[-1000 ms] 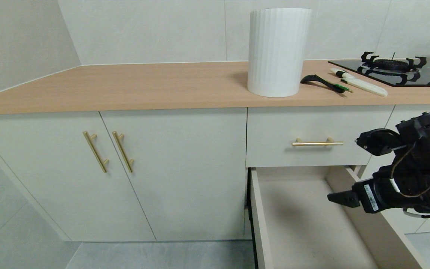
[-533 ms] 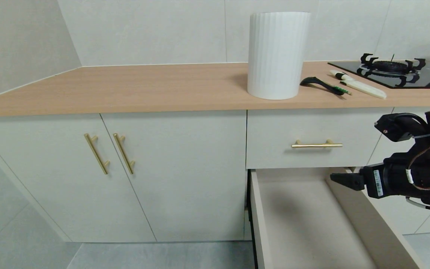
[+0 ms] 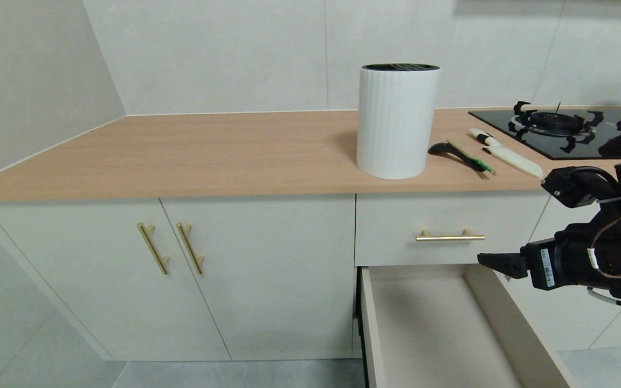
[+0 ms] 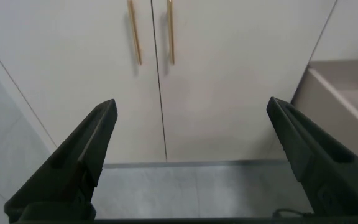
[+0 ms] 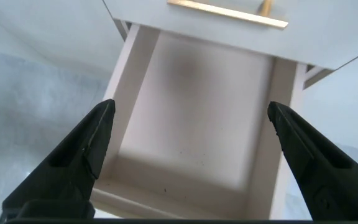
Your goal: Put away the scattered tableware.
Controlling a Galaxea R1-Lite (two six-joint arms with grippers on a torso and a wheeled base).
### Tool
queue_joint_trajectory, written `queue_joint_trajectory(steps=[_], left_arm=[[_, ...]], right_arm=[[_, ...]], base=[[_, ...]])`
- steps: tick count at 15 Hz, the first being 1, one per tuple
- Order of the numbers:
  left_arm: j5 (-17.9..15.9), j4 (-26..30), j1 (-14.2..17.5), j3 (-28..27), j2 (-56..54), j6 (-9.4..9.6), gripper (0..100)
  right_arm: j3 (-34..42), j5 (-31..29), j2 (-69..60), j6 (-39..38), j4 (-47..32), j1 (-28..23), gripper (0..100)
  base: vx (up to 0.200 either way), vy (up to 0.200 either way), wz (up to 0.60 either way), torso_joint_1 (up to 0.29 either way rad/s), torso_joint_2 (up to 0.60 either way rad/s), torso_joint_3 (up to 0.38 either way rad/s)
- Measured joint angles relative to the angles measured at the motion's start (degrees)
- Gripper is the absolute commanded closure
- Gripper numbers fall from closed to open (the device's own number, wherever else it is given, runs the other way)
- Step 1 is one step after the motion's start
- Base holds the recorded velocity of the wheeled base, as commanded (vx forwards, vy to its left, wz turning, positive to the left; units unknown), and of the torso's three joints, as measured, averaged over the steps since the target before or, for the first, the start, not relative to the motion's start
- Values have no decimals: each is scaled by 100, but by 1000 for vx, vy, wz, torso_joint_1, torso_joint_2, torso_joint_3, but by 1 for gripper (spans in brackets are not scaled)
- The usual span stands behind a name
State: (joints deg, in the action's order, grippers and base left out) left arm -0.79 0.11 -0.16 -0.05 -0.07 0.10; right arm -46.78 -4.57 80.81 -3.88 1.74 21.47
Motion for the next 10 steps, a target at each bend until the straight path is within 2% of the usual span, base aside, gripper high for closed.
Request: queue_joint_trajectory(steps=[10], left_arm=[[0, -11, -2, -2, 0, -2, 0]], right_arm=[[-7, 1, 149, 2, 189, -122, 0]], base=[[0, 0, 0, 187, -471, -277]])
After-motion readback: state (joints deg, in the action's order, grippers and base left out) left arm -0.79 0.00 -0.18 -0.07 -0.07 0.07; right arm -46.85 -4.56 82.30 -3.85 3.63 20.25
